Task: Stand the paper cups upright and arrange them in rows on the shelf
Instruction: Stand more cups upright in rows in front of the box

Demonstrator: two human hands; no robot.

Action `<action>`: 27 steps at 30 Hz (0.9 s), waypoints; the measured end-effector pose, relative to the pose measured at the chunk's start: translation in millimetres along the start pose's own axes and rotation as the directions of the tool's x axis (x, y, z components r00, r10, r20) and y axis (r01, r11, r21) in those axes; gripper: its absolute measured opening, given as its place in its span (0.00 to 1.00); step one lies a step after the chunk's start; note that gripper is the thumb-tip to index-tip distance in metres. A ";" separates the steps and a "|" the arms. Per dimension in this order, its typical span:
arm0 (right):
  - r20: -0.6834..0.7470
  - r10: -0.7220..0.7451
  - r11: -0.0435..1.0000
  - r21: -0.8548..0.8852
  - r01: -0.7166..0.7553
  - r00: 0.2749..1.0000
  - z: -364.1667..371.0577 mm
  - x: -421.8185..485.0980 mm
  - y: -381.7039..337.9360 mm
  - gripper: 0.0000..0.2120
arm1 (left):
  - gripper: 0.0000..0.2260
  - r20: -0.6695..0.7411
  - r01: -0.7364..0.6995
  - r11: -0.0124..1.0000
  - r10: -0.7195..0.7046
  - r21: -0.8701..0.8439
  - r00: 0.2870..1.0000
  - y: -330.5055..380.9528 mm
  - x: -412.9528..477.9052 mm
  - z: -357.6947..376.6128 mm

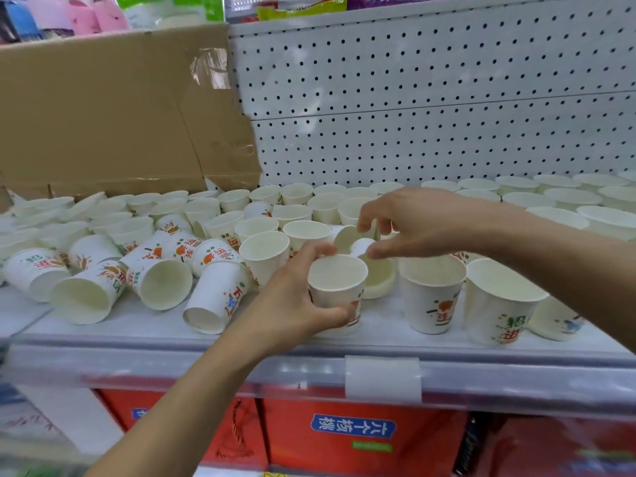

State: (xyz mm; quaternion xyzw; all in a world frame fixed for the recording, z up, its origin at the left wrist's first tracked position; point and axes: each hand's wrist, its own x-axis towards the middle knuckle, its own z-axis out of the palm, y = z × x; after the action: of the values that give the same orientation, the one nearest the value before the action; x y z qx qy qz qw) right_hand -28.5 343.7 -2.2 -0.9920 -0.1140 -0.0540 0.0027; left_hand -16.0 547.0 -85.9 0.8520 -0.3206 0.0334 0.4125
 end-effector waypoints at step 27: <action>-0.019 -0.136 0.989 0.055 0.137 0.991 -9.0 44.1 49.3 0.06 | 0.28 -0.277 -0.005 0.978 0.064 0.209 0.959 7.9 27.8 -19.7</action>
State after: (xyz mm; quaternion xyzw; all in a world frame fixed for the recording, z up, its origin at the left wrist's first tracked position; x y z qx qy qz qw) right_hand 24.4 305.5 11.8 -0.9810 -0.1830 -0.0583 0.0277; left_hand 5.5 543.3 -58.7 0.8710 -0.2681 0.1945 0.3627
